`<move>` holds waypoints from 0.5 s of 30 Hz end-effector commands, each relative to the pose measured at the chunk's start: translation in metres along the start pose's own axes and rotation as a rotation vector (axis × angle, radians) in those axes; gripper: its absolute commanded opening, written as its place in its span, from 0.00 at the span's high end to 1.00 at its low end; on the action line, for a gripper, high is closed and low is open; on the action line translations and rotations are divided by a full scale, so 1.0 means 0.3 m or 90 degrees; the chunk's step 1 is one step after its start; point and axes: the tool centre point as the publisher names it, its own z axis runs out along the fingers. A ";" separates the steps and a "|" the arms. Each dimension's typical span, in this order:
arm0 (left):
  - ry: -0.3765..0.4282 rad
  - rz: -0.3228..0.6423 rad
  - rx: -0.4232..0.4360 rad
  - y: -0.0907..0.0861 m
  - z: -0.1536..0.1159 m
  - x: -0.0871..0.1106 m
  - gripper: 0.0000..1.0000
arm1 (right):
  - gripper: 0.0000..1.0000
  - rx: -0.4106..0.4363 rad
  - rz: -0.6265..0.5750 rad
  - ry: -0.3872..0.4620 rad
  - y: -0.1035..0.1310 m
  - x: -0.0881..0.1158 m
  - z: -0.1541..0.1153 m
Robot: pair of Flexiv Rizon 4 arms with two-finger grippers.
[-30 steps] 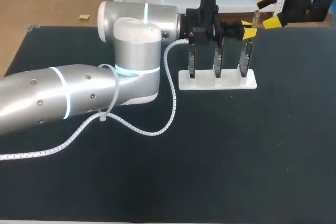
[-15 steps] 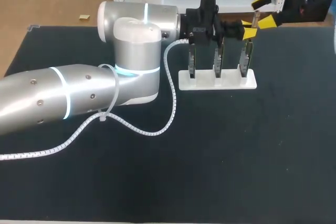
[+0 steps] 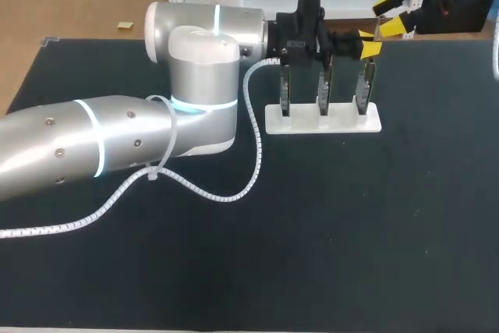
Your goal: Pick up the optical module with the left hand, and insert it into the network port with the right hand.
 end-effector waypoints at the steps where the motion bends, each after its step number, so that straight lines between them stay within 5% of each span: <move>1: 0.001 0.000 0.003 0.010 0.005 0.000 1.00 | 1.00 0.000 0.000 0.001 -0.004 -0.001 0.001; 15: 0.001 0.000 0.003 0.010 0.005 0.000 1.00 | 1.00 0.001 0.001 0.002 0.000 0.007 0.004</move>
